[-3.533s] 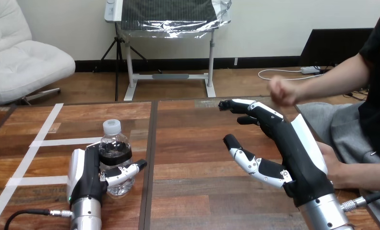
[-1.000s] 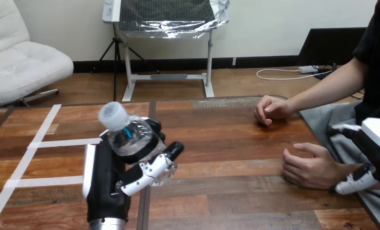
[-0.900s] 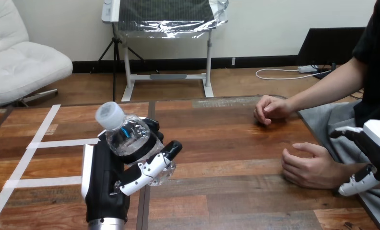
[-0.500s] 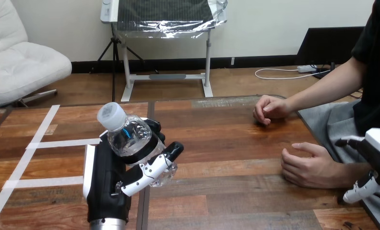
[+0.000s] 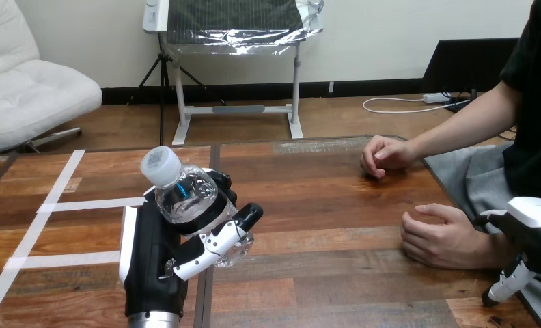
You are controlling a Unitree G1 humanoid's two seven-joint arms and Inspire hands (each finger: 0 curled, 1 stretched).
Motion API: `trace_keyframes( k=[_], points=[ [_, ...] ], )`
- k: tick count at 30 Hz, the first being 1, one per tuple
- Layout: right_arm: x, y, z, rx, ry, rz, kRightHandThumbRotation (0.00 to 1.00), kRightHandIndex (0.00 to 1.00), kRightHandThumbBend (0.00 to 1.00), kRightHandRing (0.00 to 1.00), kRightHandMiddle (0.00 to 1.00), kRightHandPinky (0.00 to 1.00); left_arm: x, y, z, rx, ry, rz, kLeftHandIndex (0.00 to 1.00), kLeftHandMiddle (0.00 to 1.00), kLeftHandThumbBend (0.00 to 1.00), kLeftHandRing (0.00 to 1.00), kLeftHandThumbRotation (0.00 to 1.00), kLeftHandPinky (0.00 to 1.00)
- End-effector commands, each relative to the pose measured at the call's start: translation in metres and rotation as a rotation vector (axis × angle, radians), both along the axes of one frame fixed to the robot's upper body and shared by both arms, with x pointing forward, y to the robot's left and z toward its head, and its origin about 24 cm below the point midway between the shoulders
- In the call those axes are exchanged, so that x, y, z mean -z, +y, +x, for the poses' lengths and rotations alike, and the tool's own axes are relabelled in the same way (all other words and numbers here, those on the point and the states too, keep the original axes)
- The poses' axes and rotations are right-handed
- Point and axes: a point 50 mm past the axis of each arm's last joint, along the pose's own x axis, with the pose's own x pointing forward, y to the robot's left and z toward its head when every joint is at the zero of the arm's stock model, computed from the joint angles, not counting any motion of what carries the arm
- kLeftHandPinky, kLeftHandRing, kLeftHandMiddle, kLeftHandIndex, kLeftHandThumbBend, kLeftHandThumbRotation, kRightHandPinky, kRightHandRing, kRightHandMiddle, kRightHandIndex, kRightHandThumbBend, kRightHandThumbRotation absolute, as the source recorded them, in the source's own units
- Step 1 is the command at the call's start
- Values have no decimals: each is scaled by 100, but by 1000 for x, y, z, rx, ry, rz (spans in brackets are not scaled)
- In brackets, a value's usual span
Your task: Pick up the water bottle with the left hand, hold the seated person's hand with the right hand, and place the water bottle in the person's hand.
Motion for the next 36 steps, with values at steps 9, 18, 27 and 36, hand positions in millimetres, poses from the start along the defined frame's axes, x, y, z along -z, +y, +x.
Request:
trace_keyframes(
  k=[9,18,27,36],
  points=[
    [-11,-7,25,-4,-14,-65,7,91,76,96,96,88,-18,2,10,-3,-103,-14,49,45,63,43,0,45],
    [-2,-8,31,-10,10,-71,7,90,74,96,95,89,-18,4,9,-13,-107,1,49,46,63,43,0,45],
    [7,-10,37,-16,18,-81,7,89,73,94,93,89,-16,5,8,-10,-105,-3,49,46,63,43,0,45],
    [14,-11,42,-17,32,-105,8,88,71,93,92,88,-16,7,7,-14,-95,8,49,46,63,44,0,45]
  ],
)
